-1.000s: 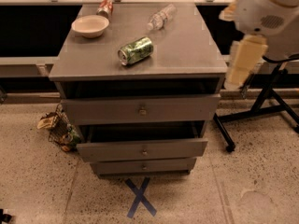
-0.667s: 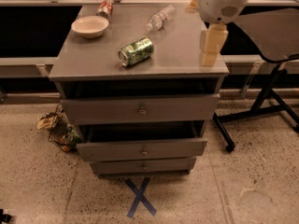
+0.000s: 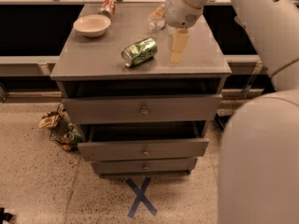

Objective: Place green can into paper bowl

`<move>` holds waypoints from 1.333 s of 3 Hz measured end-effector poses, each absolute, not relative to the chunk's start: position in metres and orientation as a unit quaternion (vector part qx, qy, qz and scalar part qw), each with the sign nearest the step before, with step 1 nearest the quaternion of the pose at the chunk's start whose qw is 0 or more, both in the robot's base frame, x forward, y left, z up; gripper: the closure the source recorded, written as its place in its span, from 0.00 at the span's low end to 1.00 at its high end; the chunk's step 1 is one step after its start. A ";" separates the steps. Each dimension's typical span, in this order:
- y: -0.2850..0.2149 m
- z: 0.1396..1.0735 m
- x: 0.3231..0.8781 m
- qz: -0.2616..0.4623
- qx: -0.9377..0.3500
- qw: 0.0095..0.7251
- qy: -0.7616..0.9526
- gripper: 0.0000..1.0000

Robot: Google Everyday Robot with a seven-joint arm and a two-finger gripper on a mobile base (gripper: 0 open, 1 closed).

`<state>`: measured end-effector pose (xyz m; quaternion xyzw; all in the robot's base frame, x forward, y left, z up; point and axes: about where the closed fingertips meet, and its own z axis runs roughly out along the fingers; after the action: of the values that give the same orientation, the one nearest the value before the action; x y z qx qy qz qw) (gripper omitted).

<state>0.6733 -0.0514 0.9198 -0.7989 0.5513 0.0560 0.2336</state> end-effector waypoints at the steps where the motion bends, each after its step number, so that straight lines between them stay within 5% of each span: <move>1: -0.013 0.904 0.698 0.082 -0.814 0.239 0.523 0.00; 3: 0.037 0.881 0.730 0.061 -0.846 0.216 0.484 0.00; 4: 0.034 0.871 0.755 0.007 -0.851 0.191 0.488 0.25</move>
Offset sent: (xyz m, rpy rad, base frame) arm 0.0558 0.1022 -0.0290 -0.0307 0.0491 0.2409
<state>0.7545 0.0342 0.8713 -0.8515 0.4881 0.0067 0.1915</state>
